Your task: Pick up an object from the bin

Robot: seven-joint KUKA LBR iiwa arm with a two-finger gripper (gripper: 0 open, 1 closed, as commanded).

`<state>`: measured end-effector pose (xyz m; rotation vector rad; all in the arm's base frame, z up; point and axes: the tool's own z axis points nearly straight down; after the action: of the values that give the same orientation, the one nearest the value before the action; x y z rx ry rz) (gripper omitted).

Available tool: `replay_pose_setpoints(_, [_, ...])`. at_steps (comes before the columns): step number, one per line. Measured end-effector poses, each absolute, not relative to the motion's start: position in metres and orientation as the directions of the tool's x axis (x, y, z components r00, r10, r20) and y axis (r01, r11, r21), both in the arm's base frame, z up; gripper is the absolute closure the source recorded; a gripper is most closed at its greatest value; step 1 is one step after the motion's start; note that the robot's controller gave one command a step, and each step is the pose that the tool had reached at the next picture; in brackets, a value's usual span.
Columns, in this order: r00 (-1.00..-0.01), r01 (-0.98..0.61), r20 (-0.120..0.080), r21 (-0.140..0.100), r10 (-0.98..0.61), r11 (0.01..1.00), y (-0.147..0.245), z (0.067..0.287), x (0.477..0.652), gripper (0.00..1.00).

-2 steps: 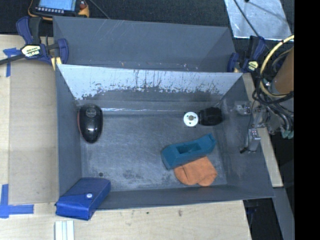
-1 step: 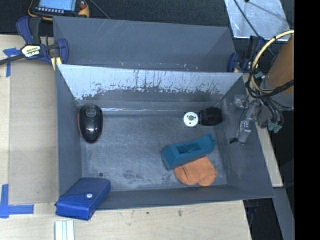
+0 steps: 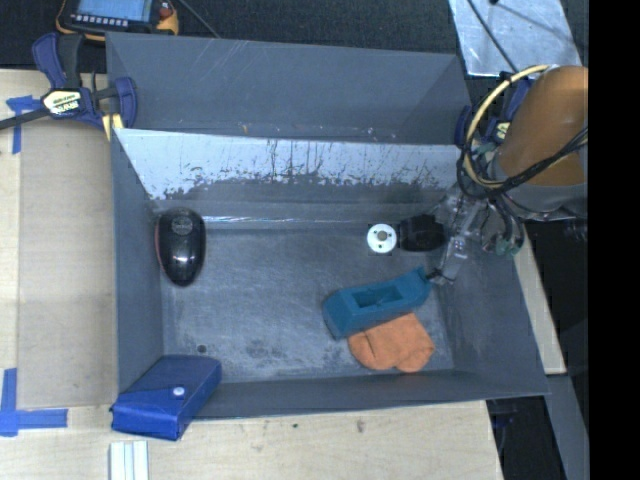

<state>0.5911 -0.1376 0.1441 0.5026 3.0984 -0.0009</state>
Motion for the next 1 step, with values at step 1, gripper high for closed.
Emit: replay_pose_setpoints(1, [-0.903,0.430,-0.007,0.001,0.430,0.903,-0.1532,0.1221,0.6255,0.00])
